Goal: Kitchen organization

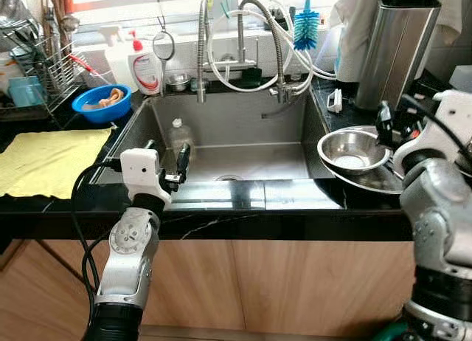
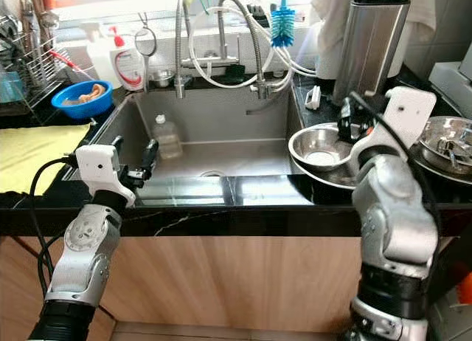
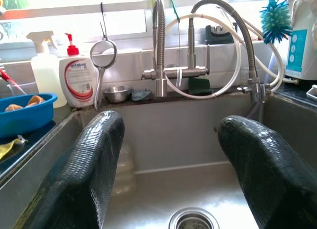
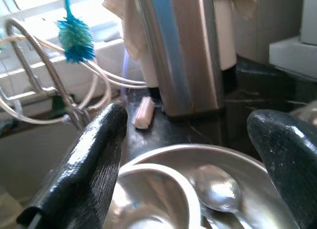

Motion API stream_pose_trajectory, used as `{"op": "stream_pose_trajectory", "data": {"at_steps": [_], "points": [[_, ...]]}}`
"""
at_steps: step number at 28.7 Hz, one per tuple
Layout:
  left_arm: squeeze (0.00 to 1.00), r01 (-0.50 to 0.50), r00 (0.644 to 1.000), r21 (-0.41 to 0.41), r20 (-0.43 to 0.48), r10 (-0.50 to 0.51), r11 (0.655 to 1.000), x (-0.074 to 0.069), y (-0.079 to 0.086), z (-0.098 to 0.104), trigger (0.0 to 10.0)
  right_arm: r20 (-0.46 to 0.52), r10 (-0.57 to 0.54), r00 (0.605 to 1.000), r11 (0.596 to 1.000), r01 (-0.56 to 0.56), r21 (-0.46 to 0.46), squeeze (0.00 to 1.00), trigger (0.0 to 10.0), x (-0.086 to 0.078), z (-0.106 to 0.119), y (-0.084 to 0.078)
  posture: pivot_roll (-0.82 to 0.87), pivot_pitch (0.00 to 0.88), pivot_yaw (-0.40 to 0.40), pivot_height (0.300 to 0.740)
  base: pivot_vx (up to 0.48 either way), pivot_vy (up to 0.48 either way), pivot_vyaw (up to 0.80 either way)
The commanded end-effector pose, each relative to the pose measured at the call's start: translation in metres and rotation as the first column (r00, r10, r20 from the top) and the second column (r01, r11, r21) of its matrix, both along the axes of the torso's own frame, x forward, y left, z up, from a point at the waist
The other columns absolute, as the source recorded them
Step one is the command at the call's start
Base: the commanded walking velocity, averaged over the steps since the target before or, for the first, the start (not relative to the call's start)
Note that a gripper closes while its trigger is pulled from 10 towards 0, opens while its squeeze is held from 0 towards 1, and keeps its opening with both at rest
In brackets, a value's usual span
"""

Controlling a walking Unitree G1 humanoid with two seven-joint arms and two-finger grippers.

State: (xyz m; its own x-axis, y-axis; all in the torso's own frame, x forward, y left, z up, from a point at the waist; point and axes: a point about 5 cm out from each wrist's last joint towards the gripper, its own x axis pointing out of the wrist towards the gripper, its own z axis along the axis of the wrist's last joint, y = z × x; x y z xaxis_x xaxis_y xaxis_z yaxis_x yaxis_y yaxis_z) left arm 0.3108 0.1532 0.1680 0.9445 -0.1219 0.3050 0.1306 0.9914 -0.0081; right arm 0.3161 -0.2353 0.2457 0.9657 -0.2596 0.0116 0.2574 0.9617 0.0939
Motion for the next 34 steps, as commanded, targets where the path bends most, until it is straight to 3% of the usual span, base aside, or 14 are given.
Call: {"op": "stream_pose_trajectory", "data": {"at_steps": [1,7,10,24,34], "points": [[0.00,-0.004,1.000,0.025,0.007,0.004,1.000,0.002,0.003,0.002,10.0,-0.043,-0.011,0.999,0.999,0.012,0.030,0.00,10.0,0.005,0.000,-0.005,-0.19,0.000,0.098,0.740,0.000,0.000,0.00],[0.00,0.014,1.000,0.052,-0.004,-0.014,0.999,0.000,0.000,-0.001,10.0,-0.115,-0.084,0.990,0.992,0.095,0.089,0.00,10.0,0.010,-0.008,-0.021,-0.18,0.000,0.094,0.740,0.000,0.000,0.00],[0.00,0.019,1.000,0.065,-0.004,-0.019,0.998,0.000,-0.001,-0.001,10.0,-0.176,-0.018,0.984,0.986,0.047,0.162,0.00,10.0,0.016,-0.020,-0.018,-0.17,0.000,0.093,0.740,0.000,0.000,0.00],[0.00,0.007,1.000,0.064,0.006,-0.007,0.998,0.000,0.002,0.002,10.0,-0.162,0.102,0.981,0.979,-0.070,0.193,0.00,10.0,0.023,-0.011,-0.004,-0.17,0.000,0.091,0.740,0.000,0.000,0.00],[0.00,0.002,1.000,0.070,0.010,-0.002,0.998,0.000,0.005,0.004,10.0,-0.163,0.057,0.985,0.981,-0.025,0.195,0.00,10.0,0.015,-0.004,-0.013,-0.17,0.000,0.091,0.740,0.000,0.000,0.00]]}}
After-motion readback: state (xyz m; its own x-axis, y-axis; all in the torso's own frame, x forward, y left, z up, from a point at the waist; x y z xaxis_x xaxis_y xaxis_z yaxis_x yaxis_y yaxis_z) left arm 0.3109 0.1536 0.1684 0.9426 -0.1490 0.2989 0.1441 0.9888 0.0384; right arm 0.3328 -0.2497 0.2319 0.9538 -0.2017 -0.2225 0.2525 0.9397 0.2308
